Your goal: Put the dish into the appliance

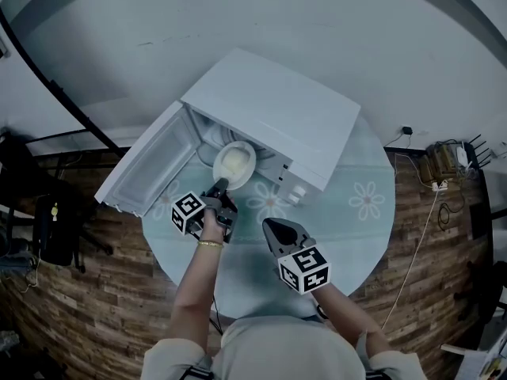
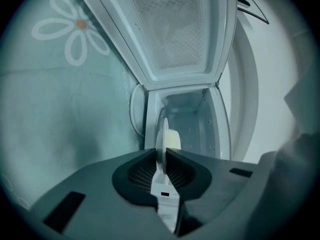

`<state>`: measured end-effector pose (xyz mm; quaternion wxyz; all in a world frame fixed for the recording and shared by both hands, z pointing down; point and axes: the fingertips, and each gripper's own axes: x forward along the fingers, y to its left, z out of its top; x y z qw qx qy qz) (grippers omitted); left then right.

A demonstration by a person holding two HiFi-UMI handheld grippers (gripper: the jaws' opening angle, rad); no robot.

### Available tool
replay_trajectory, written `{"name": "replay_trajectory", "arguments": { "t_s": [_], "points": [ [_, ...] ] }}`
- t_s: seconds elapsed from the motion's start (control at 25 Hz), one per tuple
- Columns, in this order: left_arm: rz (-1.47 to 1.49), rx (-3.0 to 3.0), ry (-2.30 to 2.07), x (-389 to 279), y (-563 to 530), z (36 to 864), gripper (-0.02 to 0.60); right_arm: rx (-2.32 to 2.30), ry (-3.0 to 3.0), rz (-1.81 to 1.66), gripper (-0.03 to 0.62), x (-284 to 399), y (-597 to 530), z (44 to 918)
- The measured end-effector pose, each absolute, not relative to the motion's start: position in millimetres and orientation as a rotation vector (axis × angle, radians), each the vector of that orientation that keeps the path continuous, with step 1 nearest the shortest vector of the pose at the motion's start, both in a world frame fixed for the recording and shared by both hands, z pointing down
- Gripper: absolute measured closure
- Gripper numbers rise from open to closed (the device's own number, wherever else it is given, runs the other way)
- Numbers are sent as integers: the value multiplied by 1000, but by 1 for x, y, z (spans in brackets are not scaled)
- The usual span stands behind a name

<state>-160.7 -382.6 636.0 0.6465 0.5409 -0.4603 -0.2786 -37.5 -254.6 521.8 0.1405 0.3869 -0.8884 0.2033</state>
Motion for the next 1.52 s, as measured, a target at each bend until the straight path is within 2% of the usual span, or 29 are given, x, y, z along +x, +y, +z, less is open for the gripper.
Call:
{"name": "replay_trajectory", "arguments": {
  "t_s": [1.52],
  "points": [
    [-571, 1239, -1165, -135, -471, 657, 531, 1133, -2532, 676, 588, -29, -276, 542]
  ]
}}
